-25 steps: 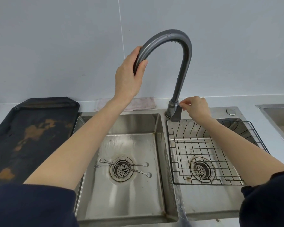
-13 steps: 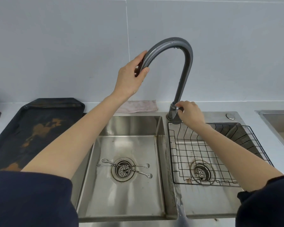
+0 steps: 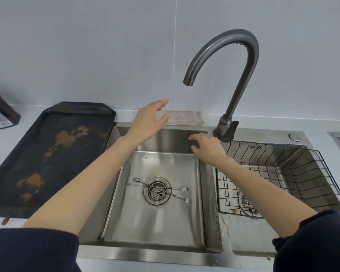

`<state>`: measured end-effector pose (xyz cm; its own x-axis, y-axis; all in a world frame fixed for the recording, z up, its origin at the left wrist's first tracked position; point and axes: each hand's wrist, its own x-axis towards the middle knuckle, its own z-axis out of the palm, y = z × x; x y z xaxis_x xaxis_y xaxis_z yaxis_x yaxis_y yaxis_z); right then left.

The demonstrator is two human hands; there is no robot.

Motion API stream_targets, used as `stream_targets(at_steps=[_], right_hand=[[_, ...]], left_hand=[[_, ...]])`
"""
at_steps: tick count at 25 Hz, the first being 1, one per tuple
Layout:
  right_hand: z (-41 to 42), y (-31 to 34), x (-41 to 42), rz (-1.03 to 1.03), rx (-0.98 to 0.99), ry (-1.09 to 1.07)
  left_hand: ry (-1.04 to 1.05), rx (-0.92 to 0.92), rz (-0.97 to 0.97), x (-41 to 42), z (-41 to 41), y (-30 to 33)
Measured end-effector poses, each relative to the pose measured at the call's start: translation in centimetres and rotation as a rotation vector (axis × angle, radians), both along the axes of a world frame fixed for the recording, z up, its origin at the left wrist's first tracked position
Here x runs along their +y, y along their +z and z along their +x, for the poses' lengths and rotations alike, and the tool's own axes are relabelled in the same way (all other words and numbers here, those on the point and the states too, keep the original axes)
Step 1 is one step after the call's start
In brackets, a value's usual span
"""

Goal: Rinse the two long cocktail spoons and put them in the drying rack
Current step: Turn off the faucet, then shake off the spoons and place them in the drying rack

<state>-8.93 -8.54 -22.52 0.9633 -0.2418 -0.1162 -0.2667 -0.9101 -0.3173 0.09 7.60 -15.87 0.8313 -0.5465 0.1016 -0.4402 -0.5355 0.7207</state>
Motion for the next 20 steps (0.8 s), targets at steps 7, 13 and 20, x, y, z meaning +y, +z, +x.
stream_targets(at_steps=[7,13,20], right_hand=[[1.0,-4.4,1.8,0.102,0.183,-0.018],[1.5,-9.5,3.0,0.181,0.347,-0.054],[1.6,-15.0,4.9,0.208,0.518,-0.036]], left_hand=[[-0.079,0.090,0.253,2.4,1.2,-6.4],[-0.140,0.301,0.449,4.1,1.8,-13.9],[-0.230,0.381,0.650,4.4,1.5,-21.0]])
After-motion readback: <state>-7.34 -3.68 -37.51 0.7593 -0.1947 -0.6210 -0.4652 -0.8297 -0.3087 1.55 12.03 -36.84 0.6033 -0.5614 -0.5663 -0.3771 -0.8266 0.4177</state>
